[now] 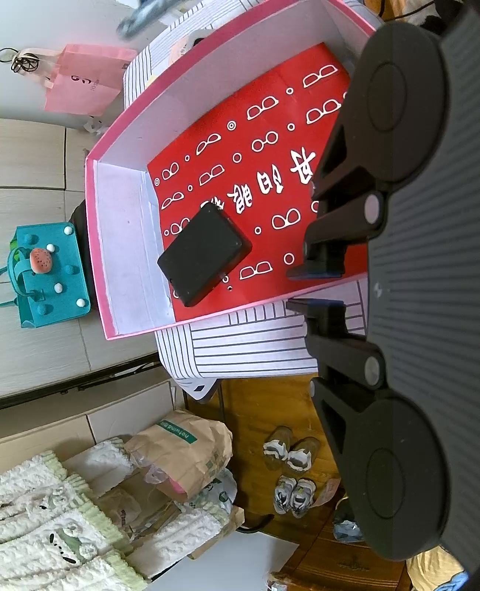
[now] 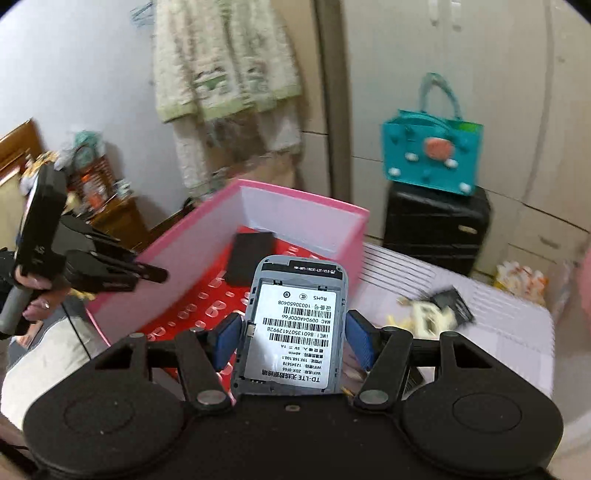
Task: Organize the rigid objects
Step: 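Lower the grey battery module into the pink box beside the power bank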
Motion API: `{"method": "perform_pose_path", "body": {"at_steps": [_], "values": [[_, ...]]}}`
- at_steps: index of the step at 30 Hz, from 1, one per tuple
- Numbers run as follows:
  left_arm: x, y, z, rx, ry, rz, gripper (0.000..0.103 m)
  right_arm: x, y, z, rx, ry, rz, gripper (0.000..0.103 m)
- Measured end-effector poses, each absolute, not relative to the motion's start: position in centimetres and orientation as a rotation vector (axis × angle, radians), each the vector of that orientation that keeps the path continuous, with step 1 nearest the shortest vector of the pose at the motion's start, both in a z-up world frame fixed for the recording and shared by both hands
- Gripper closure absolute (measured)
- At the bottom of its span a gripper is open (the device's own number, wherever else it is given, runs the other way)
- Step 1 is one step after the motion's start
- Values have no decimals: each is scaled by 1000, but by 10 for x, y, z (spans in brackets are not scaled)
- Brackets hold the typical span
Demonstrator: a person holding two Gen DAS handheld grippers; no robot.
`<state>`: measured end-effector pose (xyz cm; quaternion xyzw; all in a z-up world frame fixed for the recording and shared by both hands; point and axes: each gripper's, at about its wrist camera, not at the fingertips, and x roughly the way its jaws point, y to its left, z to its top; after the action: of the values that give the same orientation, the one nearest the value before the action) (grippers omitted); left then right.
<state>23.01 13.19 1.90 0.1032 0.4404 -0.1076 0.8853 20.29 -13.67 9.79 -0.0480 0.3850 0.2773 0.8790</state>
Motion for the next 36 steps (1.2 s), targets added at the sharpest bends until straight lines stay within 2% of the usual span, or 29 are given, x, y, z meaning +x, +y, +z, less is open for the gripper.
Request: {"method": "perform_pose_path", "body": {"at_steps": [5,13,16,25,27,29,36], "values": [[230,133,18,200,915,-230,94,241,-87,89,-201,824,628,36],[229,138,18,176,915,-240,93,319,-19,33,-427,894,491,36],[229,139,19,177,916,-246,93,335,-7,21,-423,941,466,37],[234,143,20,157,936,-273,92,333,26,14,-427,988,403,38],[234,143,20,153,935,-274,92,335,26,17,-386,1000,410,38],[235,144,20,144,938,-273,92,334,23,24,-301,1009,405,33],[239,143,19,129,950,-272,92,272,-9,99,-110,775,504,29]]}}
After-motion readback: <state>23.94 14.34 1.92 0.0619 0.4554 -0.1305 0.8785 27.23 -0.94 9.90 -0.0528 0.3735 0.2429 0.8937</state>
